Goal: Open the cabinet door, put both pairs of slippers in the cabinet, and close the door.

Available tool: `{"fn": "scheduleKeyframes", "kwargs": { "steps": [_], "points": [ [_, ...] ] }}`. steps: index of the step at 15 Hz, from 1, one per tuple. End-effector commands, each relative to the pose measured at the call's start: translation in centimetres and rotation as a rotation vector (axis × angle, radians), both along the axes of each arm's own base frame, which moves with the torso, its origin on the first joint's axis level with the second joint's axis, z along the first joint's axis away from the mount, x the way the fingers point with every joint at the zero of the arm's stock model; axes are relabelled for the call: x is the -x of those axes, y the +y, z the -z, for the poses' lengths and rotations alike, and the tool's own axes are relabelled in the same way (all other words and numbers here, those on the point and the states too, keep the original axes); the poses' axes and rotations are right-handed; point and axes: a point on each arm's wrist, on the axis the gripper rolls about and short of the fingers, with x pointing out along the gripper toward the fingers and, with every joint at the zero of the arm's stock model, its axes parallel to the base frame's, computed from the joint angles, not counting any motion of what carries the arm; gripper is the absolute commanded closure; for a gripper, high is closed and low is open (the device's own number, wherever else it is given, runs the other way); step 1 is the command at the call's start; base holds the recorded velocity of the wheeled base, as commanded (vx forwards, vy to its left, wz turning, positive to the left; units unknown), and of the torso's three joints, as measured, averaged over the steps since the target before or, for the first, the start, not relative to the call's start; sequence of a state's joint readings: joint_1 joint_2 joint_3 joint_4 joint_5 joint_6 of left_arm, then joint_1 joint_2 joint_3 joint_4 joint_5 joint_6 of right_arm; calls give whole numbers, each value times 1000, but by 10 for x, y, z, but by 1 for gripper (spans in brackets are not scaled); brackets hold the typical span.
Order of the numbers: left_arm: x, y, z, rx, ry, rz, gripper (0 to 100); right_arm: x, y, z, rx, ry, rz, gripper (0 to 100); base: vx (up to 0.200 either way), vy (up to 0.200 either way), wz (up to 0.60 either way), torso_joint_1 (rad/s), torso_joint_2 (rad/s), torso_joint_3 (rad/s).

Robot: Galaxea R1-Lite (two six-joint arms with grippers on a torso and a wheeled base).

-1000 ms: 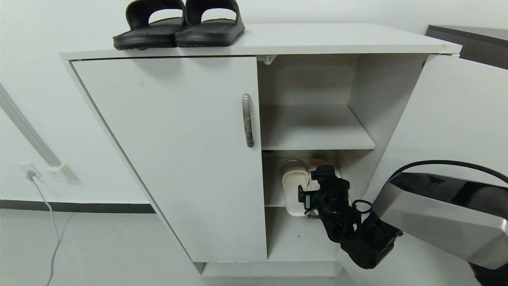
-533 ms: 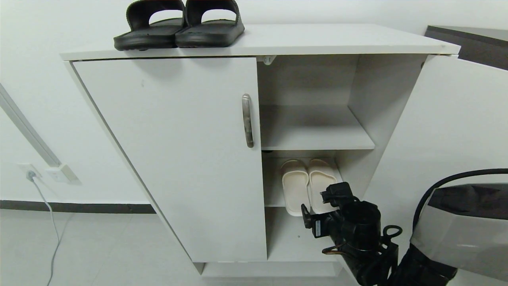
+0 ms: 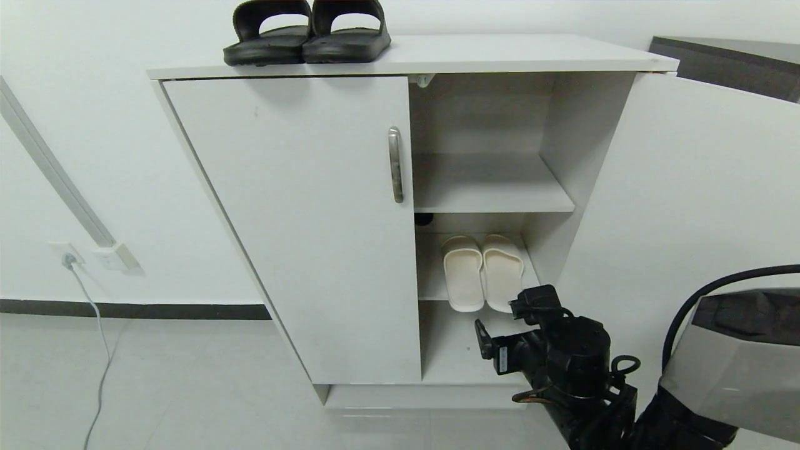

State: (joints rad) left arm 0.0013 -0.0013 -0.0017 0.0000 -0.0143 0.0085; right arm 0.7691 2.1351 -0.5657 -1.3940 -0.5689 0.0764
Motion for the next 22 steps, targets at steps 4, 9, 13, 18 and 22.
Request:
{"fn": "scheduleKeyframes", "kwargs": {
  "steps": [4, 9, 13, 18, 22],
  "points": [
    [0, 0, 0, 5, 2, 1, 100, 1, 0, -1, -8, -9, -1, 0, 0, 0, 0, 0, 0, 0],
    [0, 0, 0, 5, 3, 2, 100, 1, -2, -7, -6, -28, 0, 0, 0, 0, 0, 1, 2, 53],
    [0, 0, 0, 5, 2, 2, 100, 1, -2, -10, -16, -41, 1, 0, 0, 0, 0, 2, 4, 189],
    [0, 0, 0, 4, 2, 2, 100, 2, -3, -8, -13, -37, 0, 0, 0, 0, 0, 2, 1, 77],
    [0, 0, 0, 5, 2, 1, 100, 2, -3, -7, -8, -36, -1, 0, 0, 100, 0, 2, 0, 0]
  ]
}}
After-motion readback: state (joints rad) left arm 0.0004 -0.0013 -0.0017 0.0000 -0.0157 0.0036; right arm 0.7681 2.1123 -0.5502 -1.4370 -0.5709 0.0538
